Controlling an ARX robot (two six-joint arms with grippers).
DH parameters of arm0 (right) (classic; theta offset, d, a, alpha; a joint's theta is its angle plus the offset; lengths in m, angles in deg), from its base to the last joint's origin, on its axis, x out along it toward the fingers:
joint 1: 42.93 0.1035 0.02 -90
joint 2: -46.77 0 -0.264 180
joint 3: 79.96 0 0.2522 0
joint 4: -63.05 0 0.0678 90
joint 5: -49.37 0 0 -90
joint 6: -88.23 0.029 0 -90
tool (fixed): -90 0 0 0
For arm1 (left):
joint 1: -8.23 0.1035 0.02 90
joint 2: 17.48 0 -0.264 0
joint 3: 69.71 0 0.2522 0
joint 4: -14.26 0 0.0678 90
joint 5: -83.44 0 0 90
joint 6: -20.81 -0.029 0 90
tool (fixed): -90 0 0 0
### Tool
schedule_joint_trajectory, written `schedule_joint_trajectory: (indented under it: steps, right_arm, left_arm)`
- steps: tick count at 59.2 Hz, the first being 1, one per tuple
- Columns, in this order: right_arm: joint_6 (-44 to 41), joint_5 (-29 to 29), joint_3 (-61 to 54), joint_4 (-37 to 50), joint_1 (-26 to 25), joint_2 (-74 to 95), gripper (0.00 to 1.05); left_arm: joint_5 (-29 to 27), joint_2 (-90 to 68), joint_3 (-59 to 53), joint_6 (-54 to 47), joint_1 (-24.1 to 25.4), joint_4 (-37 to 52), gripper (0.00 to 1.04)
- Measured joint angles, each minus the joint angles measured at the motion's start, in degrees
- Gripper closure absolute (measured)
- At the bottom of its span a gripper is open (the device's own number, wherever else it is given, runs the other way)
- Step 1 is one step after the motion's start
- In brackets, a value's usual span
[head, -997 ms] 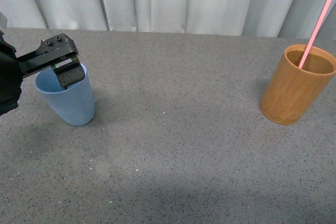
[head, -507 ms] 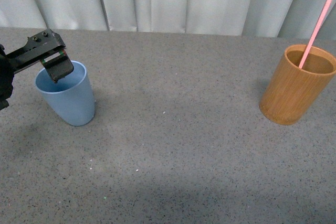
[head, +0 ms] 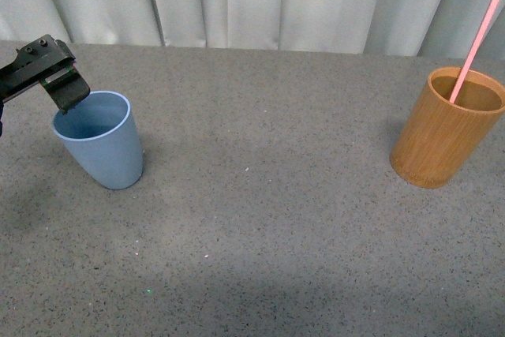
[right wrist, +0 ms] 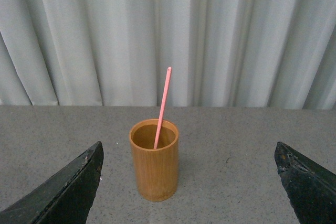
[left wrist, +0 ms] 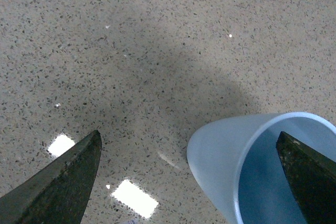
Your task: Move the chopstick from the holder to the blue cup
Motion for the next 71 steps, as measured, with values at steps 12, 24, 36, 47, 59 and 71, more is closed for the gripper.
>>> schedule_joint_trajectory:
  steps: [12, 24, 36, 47, 59, 71]
  right_arm:
    - [0.0, 0.0, 0.0, 0.0, 0.0, 0.0, 0.10]
    - [0.0, 0.0, 0.0, 0.0, 0.0, 0.0, 0.10]
    - [0.0, 0.0, 0.0, 0.0, 0.0, 0.0, 0.10]
    - [0.0, 0.0, 0.0, 0.0, 0.0, 0.0, 0.10]
    - [0.0, 0.0, 0.0, 0.0, 0.0, 0.0, 0.10]
    - [0.0, 0.0, 0.0, 0.0, 0.0, 0.0, 0.10]
  left_arm:
    - [-0.4, -0.1, 0.0, -0.1, 0.4, 0.6, 0.07]
    - [-0.9, -0.6, 0.0, -0.3, 0.4, 1.0, 0.07]
    - [-2.1, -1.0, -0.5, -1.1, 0.6, 1.0, 0.07]
    - [-2.0, -1.1, -0.8, -1.2, 0.6, 1.1, 0.07]
    - [-1.9, -1.1, -0.8, -1.7, 0.6, 1.4, 0.07]
    - [-2.0, -1.1, -1.0, -2.7, 0.5, 2.1, 0.07]
